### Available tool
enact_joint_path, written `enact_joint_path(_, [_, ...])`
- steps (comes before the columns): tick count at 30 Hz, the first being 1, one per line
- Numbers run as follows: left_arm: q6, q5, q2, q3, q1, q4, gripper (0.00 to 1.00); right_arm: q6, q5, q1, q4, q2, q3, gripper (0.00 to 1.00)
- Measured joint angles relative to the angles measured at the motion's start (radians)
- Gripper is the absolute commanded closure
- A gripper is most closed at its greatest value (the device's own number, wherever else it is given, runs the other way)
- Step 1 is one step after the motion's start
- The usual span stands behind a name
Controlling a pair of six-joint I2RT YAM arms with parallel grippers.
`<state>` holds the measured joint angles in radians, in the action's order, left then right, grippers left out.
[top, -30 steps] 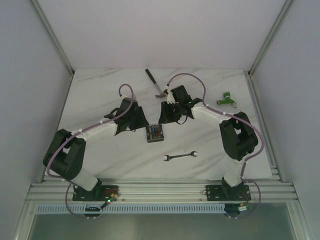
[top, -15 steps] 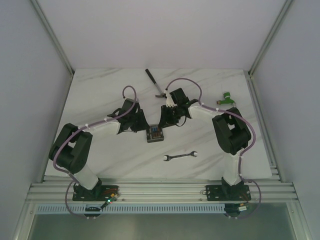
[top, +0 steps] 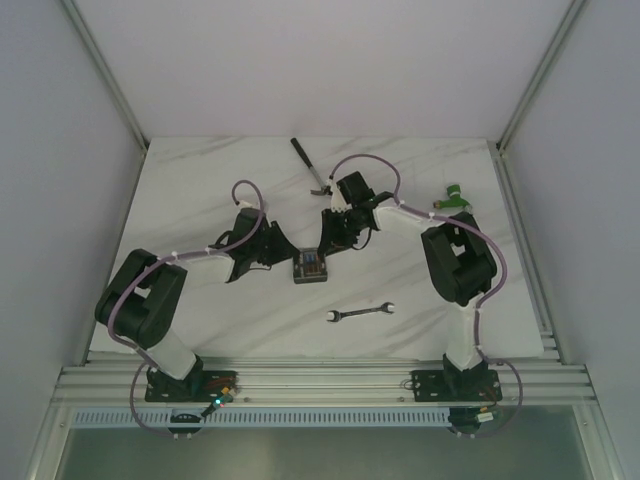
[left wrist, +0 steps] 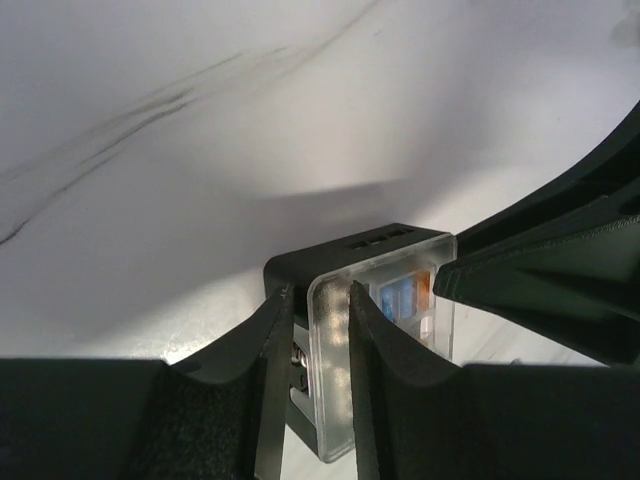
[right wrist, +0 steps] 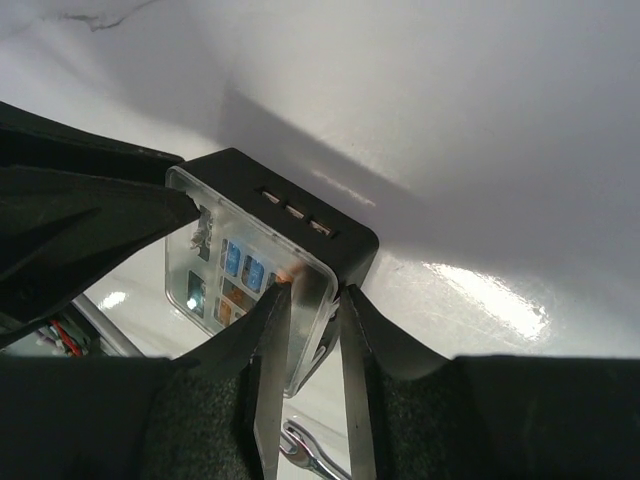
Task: Snap on the fuse box
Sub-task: Close the fuse box cover on the fuse box base, then reset both arms
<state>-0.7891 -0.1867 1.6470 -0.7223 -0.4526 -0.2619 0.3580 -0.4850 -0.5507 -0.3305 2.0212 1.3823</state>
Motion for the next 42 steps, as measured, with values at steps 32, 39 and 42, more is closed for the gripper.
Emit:
enact_joint_path(32, [0.028,0.605,-0.569,0.132,0.023,0.305,0.0,-0.162,0.718,0.199,0.323,-0.657,-0.56,0.0])
enact_joint_path(39, [0.174,0.804,-0.685,0.337,0.23,0.092,0.0,-0.246,0.928,0.36,0.807,-0.78,-0.962,0.0])
enact_joint_path(42, [0.254,0.829,-0.676,0.43,0.314,-0.048,0.0,-0.274,0.961,0.411,0.997,-0.701,-1.041,0.0])
